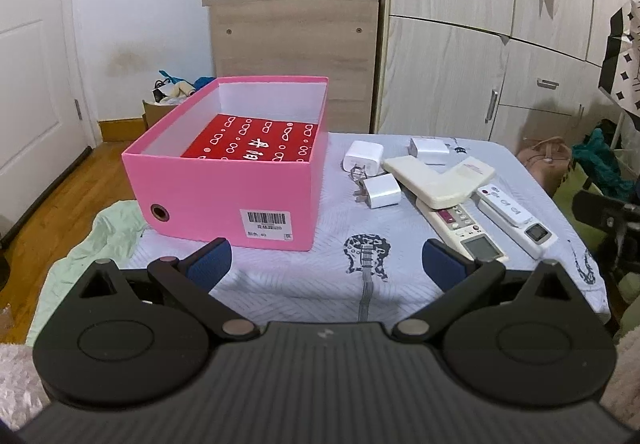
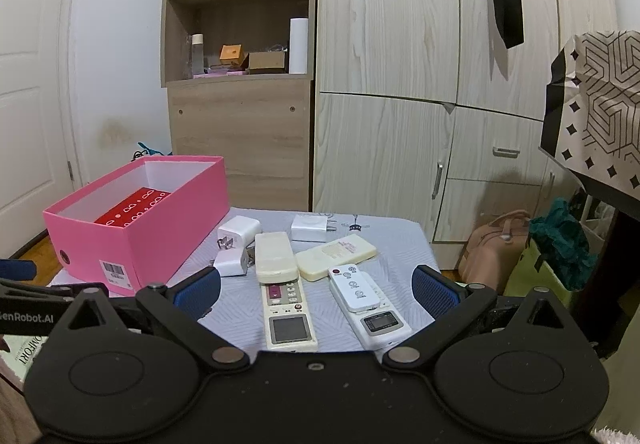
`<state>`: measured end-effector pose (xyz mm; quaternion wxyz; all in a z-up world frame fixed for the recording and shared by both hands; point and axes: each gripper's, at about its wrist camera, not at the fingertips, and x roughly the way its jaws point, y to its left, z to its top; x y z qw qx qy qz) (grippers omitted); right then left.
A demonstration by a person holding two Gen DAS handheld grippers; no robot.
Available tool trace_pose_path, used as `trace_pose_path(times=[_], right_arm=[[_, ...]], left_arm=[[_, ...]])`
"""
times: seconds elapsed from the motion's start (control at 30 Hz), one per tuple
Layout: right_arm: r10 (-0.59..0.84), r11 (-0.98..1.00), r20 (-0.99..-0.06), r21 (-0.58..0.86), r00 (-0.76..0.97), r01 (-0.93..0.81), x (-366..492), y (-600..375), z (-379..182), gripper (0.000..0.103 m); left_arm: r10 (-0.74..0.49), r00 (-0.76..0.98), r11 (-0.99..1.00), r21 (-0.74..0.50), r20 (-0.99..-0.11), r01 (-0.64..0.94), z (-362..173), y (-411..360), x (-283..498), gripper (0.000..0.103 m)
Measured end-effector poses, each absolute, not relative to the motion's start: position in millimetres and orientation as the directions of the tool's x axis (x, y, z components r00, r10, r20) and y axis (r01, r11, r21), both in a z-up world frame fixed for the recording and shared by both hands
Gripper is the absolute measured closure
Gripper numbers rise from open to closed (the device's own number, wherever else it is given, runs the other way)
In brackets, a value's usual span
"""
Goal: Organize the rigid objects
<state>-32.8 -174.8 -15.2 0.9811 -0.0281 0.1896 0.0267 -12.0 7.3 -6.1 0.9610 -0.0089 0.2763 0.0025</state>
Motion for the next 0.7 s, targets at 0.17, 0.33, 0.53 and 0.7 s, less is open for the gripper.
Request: trace_pose_path(times=[0.17, 0.33, 0.53, 0.7], right_arm=[[0.044, 0.995, -0.367, -0.066, 0.929, -0.073, -34.1, -173.6, -14.6, 0.000], [0.042, 0.994, -0.362, -0.079, 0.931, -0.075, -35.4, -173.8, -14.7, 0.000], [0.036, 0.994, -0.359, -0.087, 0.933, -0.072, -36.7, -172.8, -14.5, 0.000], [0.031, 0.993, -0.358, -0.095, 0.933, -0.069, -36.1, -172.2, -15.0, 0.000]], left_arm=[[-0.006, 0.848, 1.000, -0.018, -0.530, -0.003, -6.0, 5.4, -11.8, 0.000], [-0.009, 0.849, 1.000, -0.014, -0.528, 0.003, -4.1, 3.6, -13.0, 0.000], [-0.015, 0.854, 1.000, -0.021, -0.519, 0.005, -3.2, 4.4, -15.4, 0.000], [-0.019, 0.855, 1.000, -0.021, -0.519, 0.009, -3.1, 4.7, -16.4, 0.000]])
